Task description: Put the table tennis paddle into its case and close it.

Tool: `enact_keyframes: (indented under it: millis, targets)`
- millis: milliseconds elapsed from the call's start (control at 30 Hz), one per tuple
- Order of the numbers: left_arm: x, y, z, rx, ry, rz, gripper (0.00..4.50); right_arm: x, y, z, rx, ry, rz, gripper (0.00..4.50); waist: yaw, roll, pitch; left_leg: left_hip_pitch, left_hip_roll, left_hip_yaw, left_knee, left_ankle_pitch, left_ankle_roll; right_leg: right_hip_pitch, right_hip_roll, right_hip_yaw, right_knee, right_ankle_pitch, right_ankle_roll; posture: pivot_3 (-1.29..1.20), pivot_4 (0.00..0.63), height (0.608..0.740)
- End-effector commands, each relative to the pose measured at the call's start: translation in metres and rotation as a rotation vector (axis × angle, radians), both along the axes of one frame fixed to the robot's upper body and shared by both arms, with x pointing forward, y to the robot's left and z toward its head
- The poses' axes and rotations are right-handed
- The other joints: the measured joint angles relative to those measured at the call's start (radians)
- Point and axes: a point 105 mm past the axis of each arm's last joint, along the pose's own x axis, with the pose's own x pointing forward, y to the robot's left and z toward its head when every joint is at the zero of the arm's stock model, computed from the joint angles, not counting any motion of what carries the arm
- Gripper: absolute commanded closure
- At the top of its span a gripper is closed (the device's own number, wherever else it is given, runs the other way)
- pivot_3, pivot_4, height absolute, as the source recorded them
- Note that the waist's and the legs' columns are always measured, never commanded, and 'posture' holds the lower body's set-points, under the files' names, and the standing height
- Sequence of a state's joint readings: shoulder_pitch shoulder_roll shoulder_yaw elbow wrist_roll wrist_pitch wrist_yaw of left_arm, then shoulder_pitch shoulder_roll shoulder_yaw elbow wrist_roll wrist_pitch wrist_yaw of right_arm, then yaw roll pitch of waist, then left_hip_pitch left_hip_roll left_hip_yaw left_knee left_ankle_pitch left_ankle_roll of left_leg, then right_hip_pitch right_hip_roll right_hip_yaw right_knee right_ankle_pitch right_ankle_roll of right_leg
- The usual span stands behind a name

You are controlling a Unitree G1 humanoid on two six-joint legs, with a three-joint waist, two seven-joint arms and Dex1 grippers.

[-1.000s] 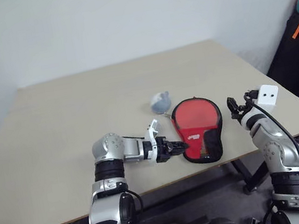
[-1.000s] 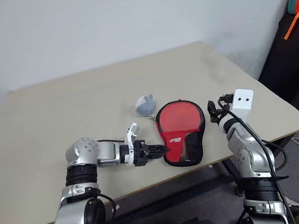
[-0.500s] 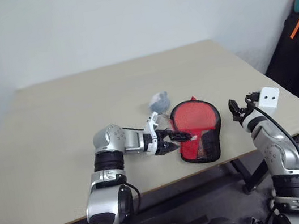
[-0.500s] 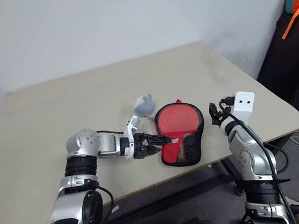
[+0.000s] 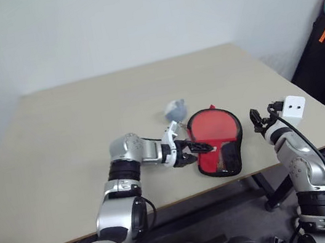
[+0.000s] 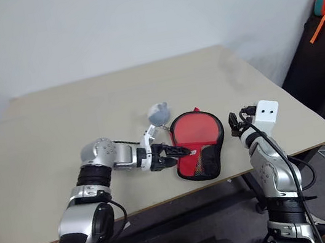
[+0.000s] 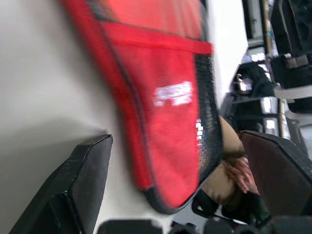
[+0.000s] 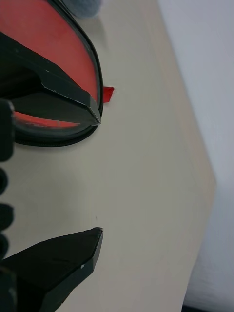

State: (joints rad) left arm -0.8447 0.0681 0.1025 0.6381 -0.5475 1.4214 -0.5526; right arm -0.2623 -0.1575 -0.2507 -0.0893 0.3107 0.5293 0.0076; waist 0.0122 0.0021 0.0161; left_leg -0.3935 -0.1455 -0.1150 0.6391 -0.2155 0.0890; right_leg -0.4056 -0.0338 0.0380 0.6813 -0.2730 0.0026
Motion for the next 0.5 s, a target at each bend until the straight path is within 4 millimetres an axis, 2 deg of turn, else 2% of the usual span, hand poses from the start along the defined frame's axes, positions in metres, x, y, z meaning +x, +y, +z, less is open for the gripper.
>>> enact_keyframes:
  millis: [33, 133, 333, 433, 500]
  targets:
    - [-0.007, -0.027, 0.007, -0.039, 0.01, -0.062, 0.02, 0.002, -0.001, 0.021, -0.021, -0.069, -0.004, 0.84, 0.002, 0.0, 0.0, 0.0, 0.0, 0.0, 0.0, 0.0, 0.0, 0.0, 0.0, 0.0, 0.0, 0.0, 0.0, 0.0, 0.0, 0.74]
    - [-0.009, -0.041, 0.01, -0.079, 0.03, -0.07, 0.02, 0.001, 0.0, 0.022, -0.019, -0.07, -0.004, 0.84, 0.002, 0.0, 0.0, 0.0, 0.0, 0.0, 0.001, 0.0, 0.0, 0.001, 0.0, 0.0, 0.0, 0.0, 0.0, 0.0, 0.0, 0.74]
    - [-0.006, -0.047, 0.01, -0.116, 0.049, -0.031, 0.02, 0.0, 0.002, 0.02, -0.016, -0.066, -0.006, 0.84, 0.001, 0.0, 0.0, 0.0, 0.0, 0.0, 0.0, 0.0, 0.0, 0.0, 0.0, 0.0, 0.0, 0.0, 0.0, 0.0, 0.0, 0.74]
    - [0.0, -0.043, 0.003, -0.087, 0.049, 0.022, 0.55, -0.001, 0.001, 0.019, -0.015, -0.064, -0.011, 0.84, 0.002, 0.0, 0.0, 0.0, 0.0, 0.0, 0.001, 0.0, 0.0, 0.0, 0.0, 0.0, 0.0, 0.0, 0.0, 0.0, 0.0, 0.74]
    - [0.002, -0.041, 0.0, -0.076, 0.056, 0.042, 1.19, -0.001, 0.0, 0.018, -0.017, -0.062, -0.013, 0.84, 0.001, 0.0, 0.0, 0.0, 0.0, 0.0, 0.001, 0.0, 0.0, 0.0, 0.0, 0.0, 0.0, 0.0, 0.0, 0.0, 0.0, 0.74]
